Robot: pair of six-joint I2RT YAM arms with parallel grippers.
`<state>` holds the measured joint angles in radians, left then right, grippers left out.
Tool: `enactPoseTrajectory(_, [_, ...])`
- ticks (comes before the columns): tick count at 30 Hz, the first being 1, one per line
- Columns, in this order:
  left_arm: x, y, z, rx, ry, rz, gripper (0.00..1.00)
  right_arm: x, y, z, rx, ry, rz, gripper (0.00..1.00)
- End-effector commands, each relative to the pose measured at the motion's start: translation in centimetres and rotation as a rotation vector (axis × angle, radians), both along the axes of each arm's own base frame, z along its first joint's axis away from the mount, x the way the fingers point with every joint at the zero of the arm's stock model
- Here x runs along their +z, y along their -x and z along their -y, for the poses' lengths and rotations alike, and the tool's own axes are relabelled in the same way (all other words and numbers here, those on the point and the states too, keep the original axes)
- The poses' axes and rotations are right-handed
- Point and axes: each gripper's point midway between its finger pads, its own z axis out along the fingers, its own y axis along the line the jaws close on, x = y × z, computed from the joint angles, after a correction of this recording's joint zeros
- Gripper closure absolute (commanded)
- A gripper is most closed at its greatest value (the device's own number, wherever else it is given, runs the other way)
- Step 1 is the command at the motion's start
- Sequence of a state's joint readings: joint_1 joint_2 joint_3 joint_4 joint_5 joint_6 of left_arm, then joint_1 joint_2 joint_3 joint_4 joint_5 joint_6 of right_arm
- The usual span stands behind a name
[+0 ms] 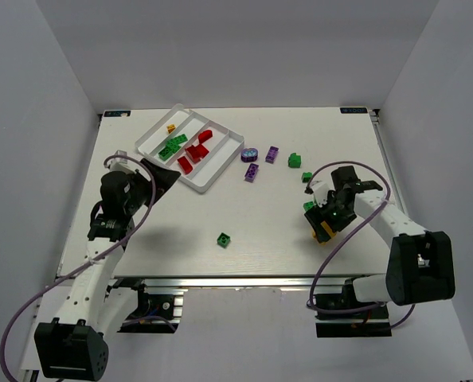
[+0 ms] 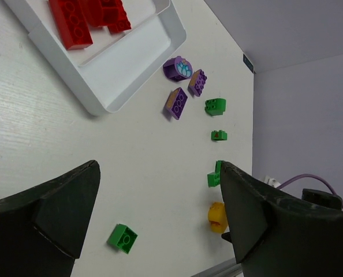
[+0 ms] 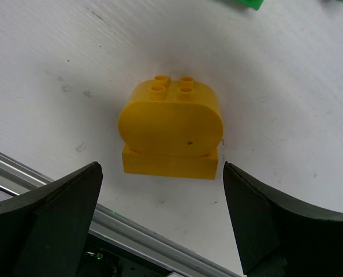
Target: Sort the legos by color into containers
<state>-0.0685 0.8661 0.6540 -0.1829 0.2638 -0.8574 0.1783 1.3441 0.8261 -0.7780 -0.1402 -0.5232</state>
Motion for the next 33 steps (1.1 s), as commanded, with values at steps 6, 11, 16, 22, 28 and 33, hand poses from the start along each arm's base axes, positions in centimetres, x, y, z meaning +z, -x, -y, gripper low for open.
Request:
enactPoseTrajectory(6, [-0.5, 1.5, -0.4, 0.031, 0.018, -0.025, 0.07, -1.9, 0.4, 0.6, 0.007, 0.070, -0.029, 0.11])
enactPoseTrajectory(11, [1.0, 1.6, 0.5, 0.010, 0.097, 0.007, 0.06, -2.8, 0.0, 0.6, 0.000, 0.079, -0.025, 0.11])
enactPoseTrajectory(16, [2.6, 1.7, 1.2, -0.016, 0.131, 0.048, 0.06, -3.5, -0.3, 0.2, 0.004, 0.075, -0.008, 0.11])
enactPoseTrajectory(22, [3.1, 1.8, 1.6, -0.029, 0.154, 0.053, 0.06, -3.7, -0.3, -0.1, 0.008, 0.066, 0.000, 0.24])
enactPoseTrajectory(28, [2.8, 1.9, 2.8, -0.060, 0.166, 0.020, 0.06, -1.7, -0.2, -0.6, 0.055, 0.029, 0.042, 0.55])
enactPoseTrajectory(33, [2.6, 2.5, 7.1, -0.197, 0.189, 0.007, 0.06, 3.0, -1.7, -3.7, 0.232, -0.129, 0.156, 0.82])
